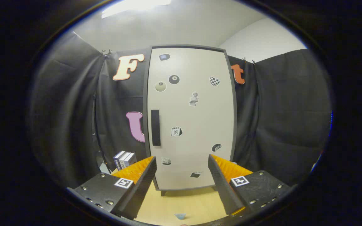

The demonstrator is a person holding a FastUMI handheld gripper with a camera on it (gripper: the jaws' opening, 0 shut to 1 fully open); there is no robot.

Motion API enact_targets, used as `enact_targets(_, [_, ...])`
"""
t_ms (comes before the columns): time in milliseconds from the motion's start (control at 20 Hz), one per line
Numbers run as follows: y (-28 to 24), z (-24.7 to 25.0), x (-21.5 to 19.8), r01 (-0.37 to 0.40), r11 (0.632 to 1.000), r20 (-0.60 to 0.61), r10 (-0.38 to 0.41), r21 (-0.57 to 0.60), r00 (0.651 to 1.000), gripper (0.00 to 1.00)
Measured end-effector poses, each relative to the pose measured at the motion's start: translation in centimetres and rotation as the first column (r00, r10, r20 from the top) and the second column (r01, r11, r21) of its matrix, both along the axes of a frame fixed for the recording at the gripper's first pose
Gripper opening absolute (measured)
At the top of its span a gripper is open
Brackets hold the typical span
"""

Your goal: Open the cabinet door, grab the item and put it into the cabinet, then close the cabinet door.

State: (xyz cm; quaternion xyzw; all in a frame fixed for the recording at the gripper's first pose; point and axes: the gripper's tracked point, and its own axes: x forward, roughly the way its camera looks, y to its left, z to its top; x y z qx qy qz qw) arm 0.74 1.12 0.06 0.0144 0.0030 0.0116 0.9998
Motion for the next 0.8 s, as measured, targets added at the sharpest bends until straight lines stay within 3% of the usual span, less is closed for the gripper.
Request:
enact_targets(450, [1.2,-0.4,2.0,-0.023,1.0,-0.02,0.023,0.007,1.0,0.97])
enact_targets(800, [5.6,-0.3,8.5,-0.099,0.995,-0.016,0.099,0.006,0.995,0.97])
